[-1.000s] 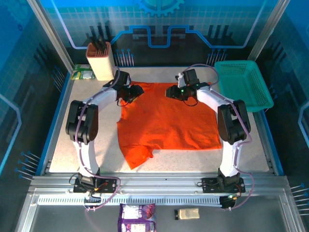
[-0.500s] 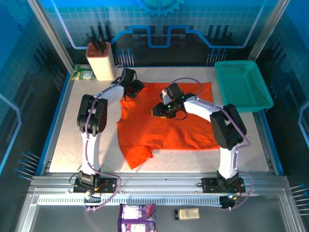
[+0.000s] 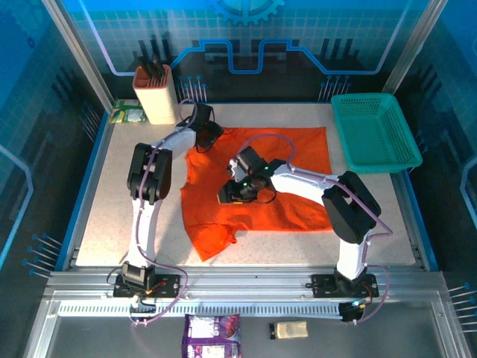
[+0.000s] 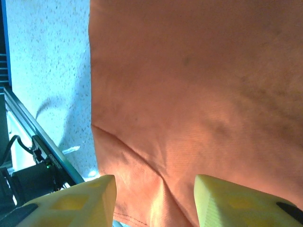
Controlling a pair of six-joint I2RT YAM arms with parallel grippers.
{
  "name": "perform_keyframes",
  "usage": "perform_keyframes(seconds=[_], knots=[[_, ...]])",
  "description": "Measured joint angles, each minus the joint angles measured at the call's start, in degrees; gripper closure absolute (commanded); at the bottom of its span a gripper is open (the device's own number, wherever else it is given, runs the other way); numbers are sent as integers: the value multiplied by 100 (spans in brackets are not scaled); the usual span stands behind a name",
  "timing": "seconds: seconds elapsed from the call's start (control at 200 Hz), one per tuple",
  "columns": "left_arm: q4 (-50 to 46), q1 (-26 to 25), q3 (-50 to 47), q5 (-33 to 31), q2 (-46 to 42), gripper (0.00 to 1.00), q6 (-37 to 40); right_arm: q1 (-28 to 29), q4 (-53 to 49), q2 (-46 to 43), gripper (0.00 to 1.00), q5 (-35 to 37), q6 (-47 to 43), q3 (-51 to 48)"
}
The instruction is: Fold the inside-out t-shirt
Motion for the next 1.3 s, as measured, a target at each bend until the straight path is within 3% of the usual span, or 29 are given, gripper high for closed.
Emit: perform_keyframes(seconds=[0.585,0.84,1.011,1.131,1.296], knots=[[-422,37,1346,-168,835,73,-17,269,-37,286,53,2,96,-645],[-214,192,3077,192,1849,70,11,332,94,284,53,-2,249,-750],[-538,321,3921,402,1939,64,356,332,179,278,53,-2,313,-785],[-898,376,3766,400,1576,60,671,332,203,278,53,-2,337,-785],[-1088,382,2319,407,542,54,890,339,208,278,53,0,350,-785]])
